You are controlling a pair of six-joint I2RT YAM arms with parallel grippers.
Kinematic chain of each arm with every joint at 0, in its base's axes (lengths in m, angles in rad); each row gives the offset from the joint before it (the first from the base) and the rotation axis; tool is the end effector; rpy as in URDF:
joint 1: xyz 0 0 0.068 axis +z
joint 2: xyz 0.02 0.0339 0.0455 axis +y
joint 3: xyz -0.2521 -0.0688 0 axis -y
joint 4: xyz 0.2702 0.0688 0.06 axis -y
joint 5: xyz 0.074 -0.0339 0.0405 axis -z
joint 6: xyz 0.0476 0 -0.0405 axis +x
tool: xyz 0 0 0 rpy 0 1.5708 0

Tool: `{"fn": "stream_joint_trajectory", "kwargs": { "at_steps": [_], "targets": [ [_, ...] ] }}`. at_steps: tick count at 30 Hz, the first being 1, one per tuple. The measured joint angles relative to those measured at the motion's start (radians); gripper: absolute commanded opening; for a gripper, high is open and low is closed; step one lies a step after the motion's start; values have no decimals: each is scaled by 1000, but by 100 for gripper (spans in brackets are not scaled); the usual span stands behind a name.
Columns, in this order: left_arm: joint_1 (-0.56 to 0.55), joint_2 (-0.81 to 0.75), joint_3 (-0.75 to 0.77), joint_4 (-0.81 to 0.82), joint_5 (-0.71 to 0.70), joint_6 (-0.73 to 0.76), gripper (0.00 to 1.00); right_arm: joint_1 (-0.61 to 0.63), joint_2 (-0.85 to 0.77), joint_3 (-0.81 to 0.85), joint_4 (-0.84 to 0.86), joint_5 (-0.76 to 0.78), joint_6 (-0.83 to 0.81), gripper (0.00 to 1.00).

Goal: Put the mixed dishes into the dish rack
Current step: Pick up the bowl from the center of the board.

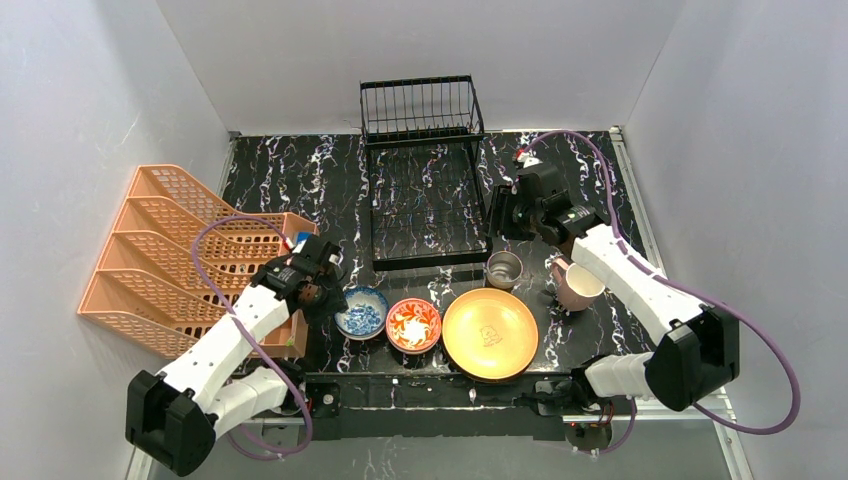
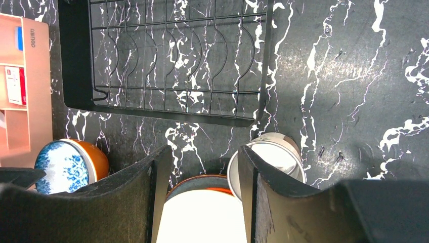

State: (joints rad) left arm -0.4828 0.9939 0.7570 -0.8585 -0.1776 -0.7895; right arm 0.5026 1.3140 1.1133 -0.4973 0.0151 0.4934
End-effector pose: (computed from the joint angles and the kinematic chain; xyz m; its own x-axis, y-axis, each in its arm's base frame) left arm 0.1939 -0.0922 0.2123 -0.8281 -0.3549 -0.4338 -0.2878 0.9334 -0.2143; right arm 0.2859 0.1563 0.2841 -0.7194 0.1450 -0.6793 -0.1485 0.9233 0.3543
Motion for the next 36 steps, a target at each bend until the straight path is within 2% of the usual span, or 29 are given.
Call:
{"fn": "stream_joint_trajectory", "kwargs": {
  "at_steps": [7, 19, 27, 36],
  "targets": [
    [-18, 45, -13, 26, 13, 10, 31, 0, -13, -14, 2, 0, 0, 59],
    [-27, 63, -14, 34, 4, 32, 0, 2, -17, -17, 3, 0, 3, 58],
    [-30, 57, -8, 29, 3, 45, 0, 2, -18, -22, 3, 0, 5, 58],
    [-32, 54, 80, -14, -1, 72, 0, 2, -51, -24, 2, 0, 8, 58]
  ]
}}
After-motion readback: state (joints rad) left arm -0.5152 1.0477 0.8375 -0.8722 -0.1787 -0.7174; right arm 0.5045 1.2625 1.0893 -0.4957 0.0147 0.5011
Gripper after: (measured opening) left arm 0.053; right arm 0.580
